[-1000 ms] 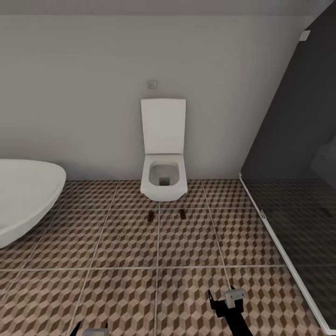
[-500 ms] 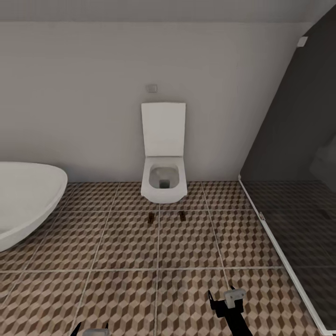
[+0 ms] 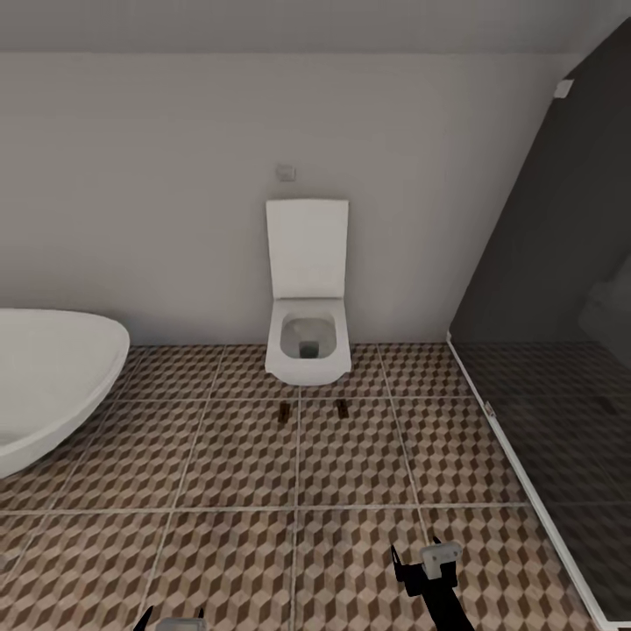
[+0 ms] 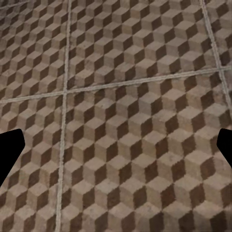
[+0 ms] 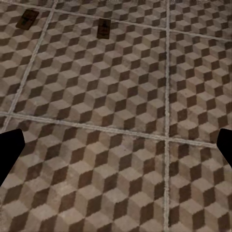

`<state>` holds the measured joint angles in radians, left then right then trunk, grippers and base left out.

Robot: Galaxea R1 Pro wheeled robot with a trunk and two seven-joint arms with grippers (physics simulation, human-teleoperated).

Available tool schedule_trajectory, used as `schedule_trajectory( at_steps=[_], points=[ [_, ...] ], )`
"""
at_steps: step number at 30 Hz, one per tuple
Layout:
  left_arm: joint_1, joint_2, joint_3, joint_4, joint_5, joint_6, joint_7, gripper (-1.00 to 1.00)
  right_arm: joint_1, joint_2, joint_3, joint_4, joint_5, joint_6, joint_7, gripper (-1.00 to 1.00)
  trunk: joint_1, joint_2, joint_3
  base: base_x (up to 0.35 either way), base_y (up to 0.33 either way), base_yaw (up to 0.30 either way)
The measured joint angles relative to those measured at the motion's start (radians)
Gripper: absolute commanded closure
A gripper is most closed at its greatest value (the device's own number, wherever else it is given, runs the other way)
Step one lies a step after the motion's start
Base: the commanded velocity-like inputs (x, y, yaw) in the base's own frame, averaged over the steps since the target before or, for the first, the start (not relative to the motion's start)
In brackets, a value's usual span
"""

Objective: Take the four mousetraps from the cabinet in the bathroom and place them on the bathroom floor. Make sure all four end up on the same floor surface, and ensure that at least two of them are either under or directly next to the same bathroom sink.

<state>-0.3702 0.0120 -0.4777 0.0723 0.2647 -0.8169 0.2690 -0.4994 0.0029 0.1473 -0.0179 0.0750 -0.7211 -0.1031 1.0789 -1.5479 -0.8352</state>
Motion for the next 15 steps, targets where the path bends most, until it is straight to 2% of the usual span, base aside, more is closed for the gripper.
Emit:
schedule_trajectory(
  at_steps=[15],
  points=[
    [0.000, -0.001, 0.000, 0.000, 0.000, 0.012, 0.000, -1.00, 0.000, 0.001, 0.000, 0.000, 0.000, 0.000, 0.000, -1.00, -0.058, 0.105, 0.047, 0.000, 0.000, 0.000]
  ],
)
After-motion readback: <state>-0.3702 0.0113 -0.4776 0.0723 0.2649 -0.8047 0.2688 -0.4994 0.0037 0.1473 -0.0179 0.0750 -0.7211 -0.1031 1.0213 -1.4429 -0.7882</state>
